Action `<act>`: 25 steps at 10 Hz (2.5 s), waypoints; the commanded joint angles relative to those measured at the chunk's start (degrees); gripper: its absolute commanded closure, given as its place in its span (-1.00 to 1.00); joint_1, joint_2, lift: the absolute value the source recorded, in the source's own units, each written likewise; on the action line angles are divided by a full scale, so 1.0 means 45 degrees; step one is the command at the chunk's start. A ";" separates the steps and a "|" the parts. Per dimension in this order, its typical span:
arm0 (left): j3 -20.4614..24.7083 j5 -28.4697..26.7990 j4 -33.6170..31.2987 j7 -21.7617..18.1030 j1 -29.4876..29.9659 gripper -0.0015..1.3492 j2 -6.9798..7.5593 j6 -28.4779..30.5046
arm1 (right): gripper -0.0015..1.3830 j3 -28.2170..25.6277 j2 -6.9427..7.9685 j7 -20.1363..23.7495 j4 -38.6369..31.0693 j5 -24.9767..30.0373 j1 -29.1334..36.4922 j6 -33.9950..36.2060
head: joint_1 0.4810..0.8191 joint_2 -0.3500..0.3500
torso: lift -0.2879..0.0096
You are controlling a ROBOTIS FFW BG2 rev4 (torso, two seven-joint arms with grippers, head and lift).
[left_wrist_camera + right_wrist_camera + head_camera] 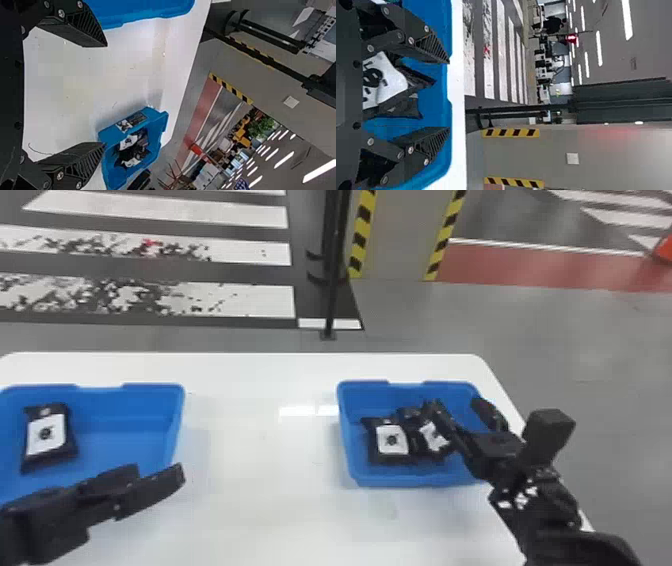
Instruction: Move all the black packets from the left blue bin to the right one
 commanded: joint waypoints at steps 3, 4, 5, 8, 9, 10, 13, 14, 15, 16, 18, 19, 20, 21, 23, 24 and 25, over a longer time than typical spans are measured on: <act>0.1105 -0.1370 -0.0005 0.0206 -0.1212 -0.73 0.0289 0.1124 | -0.79 0.0255 0.0866 -0.0736 -0.3503 0.0522 0.3231 -0.1057 | 0.27 -0.33 | -0.01; 0.1461 -0.2004 0.0214 0.0264 -0.1774 -0.73 0.0406 0.1280 | -0.79 0.0458 0.0866 -0.0814 -0.4284 0.0395 0.4168 -0.1276 | 0.27 -0.22 | -0.01; 0.1562 -0.2411 0.0714 0.0362 -0.2243 -0.73 0.0523 0.1374 | -0.79 0.0610 0.0866 -0.0892 -0.4784 0.0141 0.4950 -0.1495 | 0.27 -0.06 | -0.01; 0.1740 -0.3325 0.2495 0.0870 -0.3524 -0.73 0.0835 0.1249 | -0.79 0.1143 0.0866 -0.0892 -0.6034 -0.1103 0.7137 -0.1651 | 0.27 0.25 | -0.01; 0.1588 -0.3782 0.3152 0.0967 -0.4087 -0.73 0.0914 0.1217 | -0.78 0.1321 0.0866 -0.0892 -0.6378 -0.1306 0.7637 -0.1651 | 0.27 0.38 | -0.01; 0.1486 -0.4188 0.3902 0.1202 -0.4649 -0.73 0.0972 0.1155 | -0.78 0.1575 0.0866 -0.0873 -0.6471 -0.1636 0.7981 -0.1651 | 0.27 0.47 | -0.01; 0.1105 -0.5153 0.5839 0.1749 -0.5993 -0.73 0.1148 0.1249 | -0.78 0.1880 0.0866 -0.0775 -0.6409 -0.1941 0.8075 -0.1620 | 0.27 0.65 | -0.01; 0.1055 -0.5153 0.6058 0.2237 -0.6056 -0.73 0.1148 0.1280 | -0.77 0.1956 0.0866 -0.0755 -0.6346 -0.2017 0.8043 -0.1588 | 0.27 0.69 | -0.01; 0.0877 -0.5457 0.6714 0.2276 -0.6524 -0.73 0.1226 0.1436 | -0.77 0.1956 0.0866 -0.0736 -0.6346 -0.2068 0.8012 -0.1526 | 0.27 0.74 | -0.01; 0.0369 -0.5559 0.7558 0.2374 -0.6993 -0.73 0.1382 0.1467 | -0.77 0.1956 0.0866 -0.0697 -0.6315 -0.2068 0.7981 -0.1463 | 0.27 0.75 | -0.01; 0.0090 -0.5762 0.8902 0.2745 -0.7712 -0.73 0.1402 0.1561 | -0.77 0.1981 0.0866 -0.0599 -0.6221 -0.2119 0.7918 -0.1370 | 0.27 0.74 | -0.01; 0.0013 -0.6067 0.9402 0.2881 -0.8024 -0.73 0.1402 0.1686 | -0.77 0.1981 0.0866 -0.0580 -0.6190 -0.2144 0.7887 -0.1338 | 0.27 0.73 | -0.01; -0.0063 -0.6118 0.9745 0.3096 -0.8212 -0.73 0.1402 0.1686 | -0.77 0.1981 0.0866 -0.0541 -0.6159 -0.2195 0.7856 -0.1276 | 0.27 0.75 | -0.01; -0.0088 -0.6118 1.0120 0.3213 -0.8368 -0.73 0.1402 0.1624 | -0.77 0.1981 0.0866 -0.0541 -0.6128 -0.2246 0.7856 -0.1245 | 0.27 0.76 | -0.01; -0.0164 -0.6295 1.0995 0.3467 -0.8899 -0.70 0.1441 0.1499 | -0.76 0.1981 0.0866 -0.0502 -0.6034 -0.2347 0.7825 -0.1088 | 0.27 0.77 | -0.01; -0.0317 -0.6346 1.1527 0.3506 -0.9181 -0.54 0.1499 0.1249 | -0.76 0.1981 0.0866 -0.0443 -0.5971 -0.2373 0.7762 -0.1057 | 0.27 0.77 | -0.01; -0.0494 -0.6371 1.1870 0.3506 -0.9306 -0.14 0.1558 0.1155 | -0.76 0.1981 0.0866 -0.0404 -0.5909 -0.2398 0.7731 -0.1026 | 0.27 0.78 | -0.01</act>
